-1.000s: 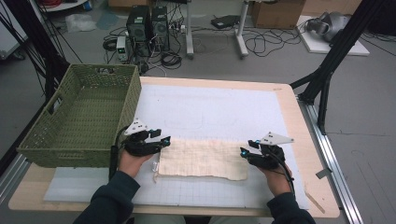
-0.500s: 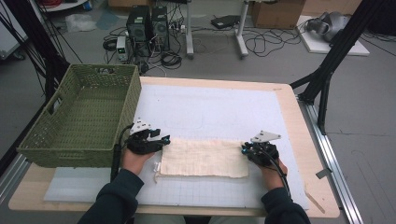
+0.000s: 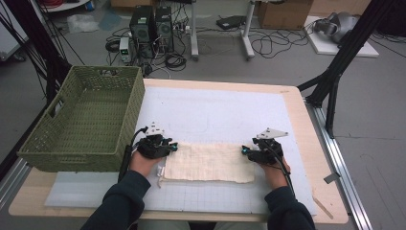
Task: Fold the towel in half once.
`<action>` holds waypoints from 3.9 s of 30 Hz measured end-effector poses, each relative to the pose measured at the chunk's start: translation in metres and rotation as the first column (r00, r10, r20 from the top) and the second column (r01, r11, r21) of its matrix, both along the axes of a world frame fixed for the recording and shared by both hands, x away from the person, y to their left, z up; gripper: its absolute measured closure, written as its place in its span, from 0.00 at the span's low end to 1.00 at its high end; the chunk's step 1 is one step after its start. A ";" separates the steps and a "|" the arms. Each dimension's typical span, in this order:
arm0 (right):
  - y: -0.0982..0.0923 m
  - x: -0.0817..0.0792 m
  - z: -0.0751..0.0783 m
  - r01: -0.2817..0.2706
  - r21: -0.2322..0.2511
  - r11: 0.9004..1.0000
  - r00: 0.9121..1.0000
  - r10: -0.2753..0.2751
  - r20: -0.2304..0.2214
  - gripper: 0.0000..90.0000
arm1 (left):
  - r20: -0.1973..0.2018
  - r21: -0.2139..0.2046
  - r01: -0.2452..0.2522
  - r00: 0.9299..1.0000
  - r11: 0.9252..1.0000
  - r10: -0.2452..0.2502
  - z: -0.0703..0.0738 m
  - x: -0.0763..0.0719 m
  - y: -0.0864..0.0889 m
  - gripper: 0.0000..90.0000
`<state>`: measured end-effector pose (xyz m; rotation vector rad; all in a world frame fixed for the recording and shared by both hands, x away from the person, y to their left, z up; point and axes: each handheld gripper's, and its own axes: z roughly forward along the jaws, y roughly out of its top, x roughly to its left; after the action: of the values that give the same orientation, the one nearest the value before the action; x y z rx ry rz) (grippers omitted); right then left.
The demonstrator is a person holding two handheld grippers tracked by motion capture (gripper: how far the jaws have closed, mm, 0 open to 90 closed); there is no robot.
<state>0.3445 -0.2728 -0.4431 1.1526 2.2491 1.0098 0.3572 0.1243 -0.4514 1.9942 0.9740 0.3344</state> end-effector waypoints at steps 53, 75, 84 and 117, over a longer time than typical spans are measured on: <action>0.016 0.060 0.001 0.146 -0.057 0.988 0.988 -0.143 0.058 0.80 | 0.100 -0.022 -0.237 0.966 0.971 0.238 0.015 0.057 -0.004 0.68; -0.009 -0.011 0.015 -0.063 0.085 0.994 0.998 0.061 0.025 0.63 | 0.123 -0.111 -0.095 0.986 0.989 0.108 0.026 0.007 0.010 0.61; -0.007 -0.017 -0.001 -0.029 -0.015 0.999 0.999 0.029 -0.043 0.67 | 0.050 -0.047 -0.106 0.993 0.993 0.109 0.016 -0.003 0.011 0.58; -0.021 -0.036 0.030 -0.024 0.080 0.997 0.992 0.014 0.125 0.33 | 0.169 -0.193 -0.052 0.982 0.980 0.086 0.015 -0.027 0.014 0.41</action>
<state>0.3084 -0.2937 -0.4128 1.0719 2.1429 1.1575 0.3300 0.1378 -0.4361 1.7320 0.9280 0.4345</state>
